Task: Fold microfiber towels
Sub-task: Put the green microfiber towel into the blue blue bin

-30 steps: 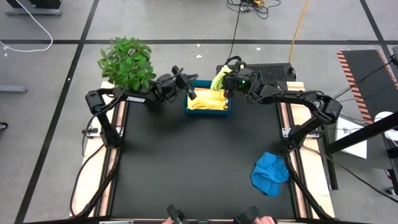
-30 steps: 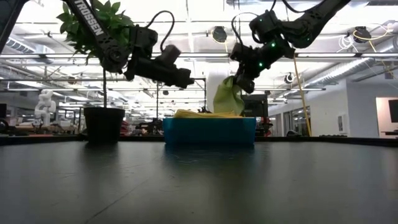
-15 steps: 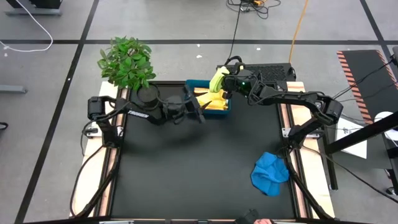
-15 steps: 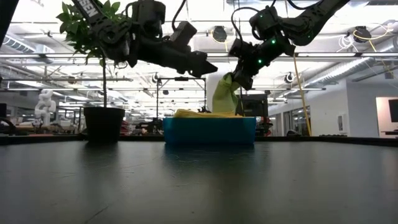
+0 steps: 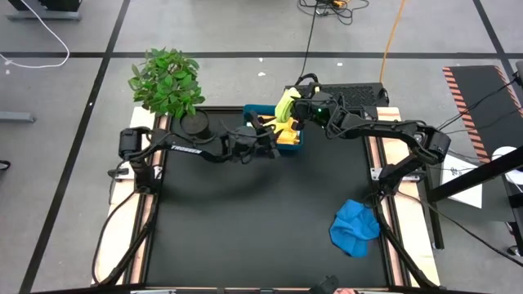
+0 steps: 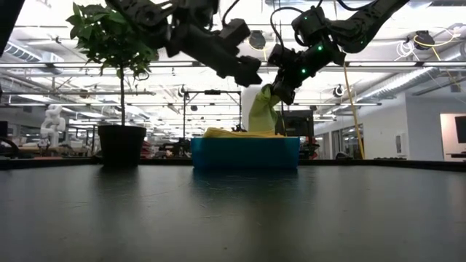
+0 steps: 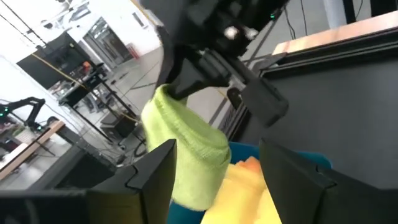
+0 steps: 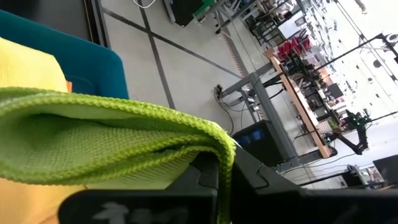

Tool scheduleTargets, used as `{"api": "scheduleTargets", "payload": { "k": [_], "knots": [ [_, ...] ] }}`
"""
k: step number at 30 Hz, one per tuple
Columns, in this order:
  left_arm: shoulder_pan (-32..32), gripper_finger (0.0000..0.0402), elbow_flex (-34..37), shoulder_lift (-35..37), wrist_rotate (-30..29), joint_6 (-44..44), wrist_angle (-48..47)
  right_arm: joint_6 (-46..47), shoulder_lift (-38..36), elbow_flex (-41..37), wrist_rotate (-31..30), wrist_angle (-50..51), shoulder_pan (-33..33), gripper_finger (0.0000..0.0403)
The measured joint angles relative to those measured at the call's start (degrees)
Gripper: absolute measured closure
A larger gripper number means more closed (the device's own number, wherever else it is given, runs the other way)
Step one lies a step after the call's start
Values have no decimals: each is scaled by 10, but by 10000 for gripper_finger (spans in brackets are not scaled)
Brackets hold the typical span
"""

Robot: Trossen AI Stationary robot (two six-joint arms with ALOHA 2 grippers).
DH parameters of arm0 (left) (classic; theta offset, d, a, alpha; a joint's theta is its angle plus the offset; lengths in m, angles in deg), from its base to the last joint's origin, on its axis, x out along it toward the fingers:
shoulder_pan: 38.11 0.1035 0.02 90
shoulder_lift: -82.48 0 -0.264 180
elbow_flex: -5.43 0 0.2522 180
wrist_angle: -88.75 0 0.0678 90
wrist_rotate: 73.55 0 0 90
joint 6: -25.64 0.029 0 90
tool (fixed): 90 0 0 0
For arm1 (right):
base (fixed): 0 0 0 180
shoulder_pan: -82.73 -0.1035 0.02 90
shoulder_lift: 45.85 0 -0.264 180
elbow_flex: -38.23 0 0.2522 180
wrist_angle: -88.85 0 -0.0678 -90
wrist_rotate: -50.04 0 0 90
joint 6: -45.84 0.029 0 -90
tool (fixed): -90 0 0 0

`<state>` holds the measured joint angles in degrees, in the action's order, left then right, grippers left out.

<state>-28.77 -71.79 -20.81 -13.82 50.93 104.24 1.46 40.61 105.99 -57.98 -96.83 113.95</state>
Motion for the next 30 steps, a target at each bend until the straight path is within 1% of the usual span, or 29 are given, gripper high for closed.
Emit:
{"api": "scheduleTargets", "payload": {
  "k": [3,4,5,8,10,16,19,21,23,25,30],
  "knots": [
    [-4,172,-22,-36,-2,2,2,2,0,0,1,6,-2,403],
    [-4,172,-30,-52,-11,9,1,2,0,0,1,9,-2,403],
    [-5,172,-38,-68,-28,24,3,2,0,0,1,11,-2,403],
    [-5,172,-56,-99,-104,71,26,8,0,0,1,20,-3,403],
    [-4,172,-64,-107,-129,86,44,14,0,0,1,26,-3,403],
    [1,172,-64,-109,-127,77,47,14,0,0,1,31,-3,403],
    [7,172,-64,-109,-106,74,32,14,0,0,1,31,-3,403],
    [9,172,-64,-109,-88,55,10,14,0,0,2,31,-3,403],
    [9,172,-64,-109,-84,43,0,14,0,0,2,31,-3,403],
    [9,172,-64,-109,-82,44,3,14,0,0,2,31,-3,403],
    [14,172,-64,-109,-56,42,5,16,0,0,3,31,-3,403]
  ]
}}
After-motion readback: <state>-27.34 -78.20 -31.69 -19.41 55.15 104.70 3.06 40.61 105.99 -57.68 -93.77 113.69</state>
